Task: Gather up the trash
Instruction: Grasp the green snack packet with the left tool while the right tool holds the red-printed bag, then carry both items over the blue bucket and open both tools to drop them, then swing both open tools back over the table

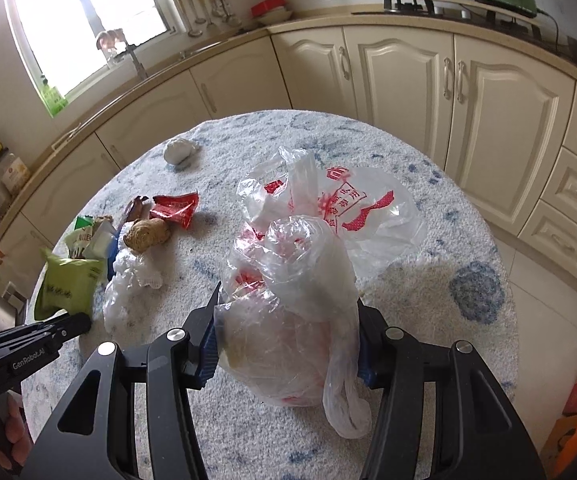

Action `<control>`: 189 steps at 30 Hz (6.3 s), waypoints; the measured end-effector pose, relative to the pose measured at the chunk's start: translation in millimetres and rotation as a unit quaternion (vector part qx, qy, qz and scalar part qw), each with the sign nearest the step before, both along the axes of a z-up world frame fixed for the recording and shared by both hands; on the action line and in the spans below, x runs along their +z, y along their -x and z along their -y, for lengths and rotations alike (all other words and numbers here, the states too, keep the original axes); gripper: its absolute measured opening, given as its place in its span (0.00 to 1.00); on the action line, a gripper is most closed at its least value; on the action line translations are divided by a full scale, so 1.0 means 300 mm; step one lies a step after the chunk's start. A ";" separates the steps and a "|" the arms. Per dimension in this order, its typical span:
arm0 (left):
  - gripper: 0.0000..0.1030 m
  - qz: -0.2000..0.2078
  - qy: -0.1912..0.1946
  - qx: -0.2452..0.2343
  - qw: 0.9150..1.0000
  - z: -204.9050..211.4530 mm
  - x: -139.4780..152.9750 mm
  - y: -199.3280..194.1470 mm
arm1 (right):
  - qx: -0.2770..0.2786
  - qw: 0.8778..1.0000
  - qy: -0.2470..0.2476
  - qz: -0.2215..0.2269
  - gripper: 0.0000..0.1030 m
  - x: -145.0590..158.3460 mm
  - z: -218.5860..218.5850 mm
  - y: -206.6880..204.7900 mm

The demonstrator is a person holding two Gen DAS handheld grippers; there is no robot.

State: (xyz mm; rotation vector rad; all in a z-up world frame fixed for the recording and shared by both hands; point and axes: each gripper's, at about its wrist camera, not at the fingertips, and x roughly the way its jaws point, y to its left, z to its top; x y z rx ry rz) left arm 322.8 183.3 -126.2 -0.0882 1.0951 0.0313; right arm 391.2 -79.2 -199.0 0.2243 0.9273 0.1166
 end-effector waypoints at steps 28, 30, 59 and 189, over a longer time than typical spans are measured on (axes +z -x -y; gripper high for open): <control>0.80 -0.005 -0.010 0.069 0.998 -0.157 0.044 -0.140 | 0.016 0.999 0.047 -0.018 0.54 -0.014 -0.088 0.020; 0.81 0.009 -0.011 0.076 0.997 -0.178 0.080 -0.124 | 0.018 0.999 0.045 -0.020 0.54 -0.019 -0.090 0.016; 0.30 0.021 -0.009 0.094 0.995 -0.309 0.063 -0.034 | 0.009 0.998 0.050 -0.030 0.54 -0.021 -0.106 -0.003; 0.87 0.055 0.015 -0.038 0.998 0.091 0.251 0.259 | -0.058 0.994 0.090 0.012 0.97 0.171 -0.006 0.237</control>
